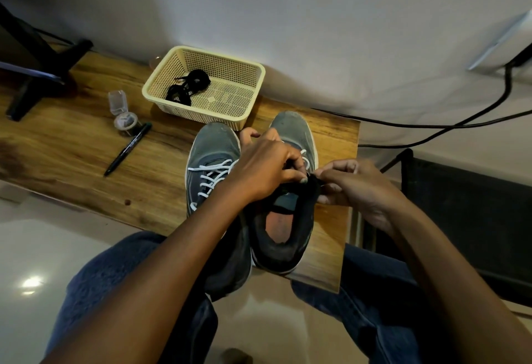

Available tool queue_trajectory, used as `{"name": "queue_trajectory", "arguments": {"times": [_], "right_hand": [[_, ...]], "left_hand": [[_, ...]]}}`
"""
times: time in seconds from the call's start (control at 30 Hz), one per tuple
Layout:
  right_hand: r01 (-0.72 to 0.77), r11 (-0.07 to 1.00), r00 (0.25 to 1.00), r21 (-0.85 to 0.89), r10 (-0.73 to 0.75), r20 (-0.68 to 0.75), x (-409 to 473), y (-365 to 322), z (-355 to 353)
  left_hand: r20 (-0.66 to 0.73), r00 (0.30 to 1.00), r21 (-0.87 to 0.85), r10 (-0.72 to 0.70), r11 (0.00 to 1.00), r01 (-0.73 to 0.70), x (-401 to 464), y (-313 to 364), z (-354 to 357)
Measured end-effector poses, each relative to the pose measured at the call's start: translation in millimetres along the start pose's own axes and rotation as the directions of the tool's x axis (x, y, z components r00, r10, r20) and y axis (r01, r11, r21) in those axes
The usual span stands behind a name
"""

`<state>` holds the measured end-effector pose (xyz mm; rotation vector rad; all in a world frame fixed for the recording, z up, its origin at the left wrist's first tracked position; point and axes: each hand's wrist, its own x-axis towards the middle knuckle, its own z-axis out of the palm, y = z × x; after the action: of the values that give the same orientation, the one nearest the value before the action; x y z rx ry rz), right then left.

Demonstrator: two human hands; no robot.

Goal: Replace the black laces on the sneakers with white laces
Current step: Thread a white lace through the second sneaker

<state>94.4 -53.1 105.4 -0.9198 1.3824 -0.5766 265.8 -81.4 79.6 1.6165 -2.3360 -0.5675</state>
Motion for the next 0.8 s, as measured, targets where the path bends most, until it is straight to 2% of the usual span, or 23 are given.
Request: {"name": "queue_trajectory", "arguments": {"times": [0.3, 0.4, 0.57, 0.67, 0.8], "right_hand": [[-0.086, 0.992, 0.996, 0.089, 0.087, -0.007, 3, 1, 4], [-0.091, 0.994, 0.996, 0.062, 0.091, 0.004, 5, -1, 5], [-0.144, 0.959, 0.989, 0.243, 0.149, -0.002, 5, -8, -1], [-0.151, 0.948, 0.986, 0.281, 0.164, -0.023, 2, -11, -4], [-0.065, 0.954, 0.985, 0.294, 0.109, -0.136, 4, -13, -5]], "left_hand": [[-0.077, 0.996, 0.056, 0.033, 0.998, -0.028, 1, 0, -7], [0.026, 0.999, 0.039, -0.029, 0.999, 0.028, 2, -4, -14], [0.221, 0.967, 0.090, -0.125, 0.990, 0.107, -4, -19, -19], [0.263, 0.956, 0.100, -0.127, 0.990, 0.104, -5, -19, -21], [0.300, 0.941, 0.038, -0.155, 0.988, 0.150, -7, -26, -28]]}}
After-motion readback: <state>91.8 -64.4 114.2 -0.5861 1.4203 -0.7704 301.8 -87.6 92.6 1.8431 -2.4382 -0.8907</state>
